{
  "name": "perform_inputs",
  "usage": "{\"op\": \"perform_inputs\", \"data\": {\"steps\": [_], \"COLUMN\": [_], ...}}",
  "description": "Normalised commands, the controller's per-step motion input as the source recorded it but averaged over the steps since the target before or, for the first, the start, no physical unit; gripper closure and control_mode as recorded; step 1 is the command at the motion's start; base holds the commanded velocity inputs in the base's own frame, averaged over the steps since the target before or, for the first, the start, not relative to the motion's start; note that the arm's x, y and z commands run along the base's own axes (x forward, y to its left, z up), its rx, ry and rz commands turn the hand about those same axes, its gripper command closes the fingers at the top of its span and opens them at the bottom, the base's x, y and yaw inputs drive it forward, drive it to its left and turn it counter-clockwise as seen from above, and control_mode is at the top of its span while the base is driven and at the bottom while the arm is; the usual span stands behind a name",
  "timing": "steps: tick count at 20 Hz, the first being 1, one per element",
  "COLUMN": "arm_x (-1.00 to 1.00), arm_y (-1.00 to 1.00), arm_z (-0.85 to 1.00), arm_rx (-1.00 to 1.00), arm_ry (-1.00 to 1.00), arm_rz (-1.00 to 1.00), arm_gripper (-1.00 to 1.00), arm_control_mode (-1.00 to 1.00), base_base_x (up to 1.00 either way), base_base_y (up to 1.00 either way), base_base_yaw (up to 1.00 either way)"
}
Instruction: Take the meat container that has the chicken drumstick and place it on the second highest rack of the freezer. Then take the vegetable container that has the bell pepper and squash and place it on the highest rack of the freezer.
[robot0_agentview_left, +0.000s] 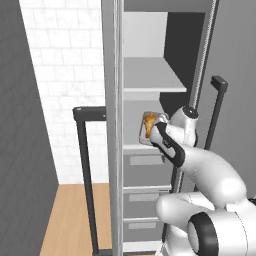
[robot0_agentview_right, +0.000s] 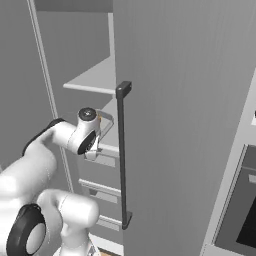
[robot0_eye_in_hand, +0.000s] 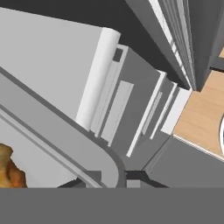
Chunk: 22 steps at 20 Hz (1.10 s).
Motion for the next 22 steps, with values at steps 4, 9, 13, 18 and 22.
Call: {"op": "perform_inputs", "data": {"steps": [4, 9, 13, 18, 22], "arm_x": [0.46, 0.34, 0.31, 0.32, 0.44], "arm_y": [-0.08, 0.00, -0.03, -0.03, -0.10], "arm_z": [-0.05, -0.18, -0.33, -0.27, -0.24], "arm_rx": [0.00, 0.00, -0.01, -0.01, -0.03], "arm_ry": [0.11, 0.01, 0.00, 0.00, 0.02], "arm_rz": [0.00, 0.00, -0.02, -0.02, -0.03], "arm_gripper": [1.00, 1.00, 1.00, 1.00, 1.00], "arm_control_mode": [-1.00, -1.00, -1.00, -1.00, -1.00], "base_base_x": [0.00, 0.00, 0.00, 0.00, 0.00], "base_base_y": [0.00, 0.00, 0.00, 0.00, 0.00], "base_base_yaw": [0.00, 0.00, 0.00, 0.00, 0.00]}}
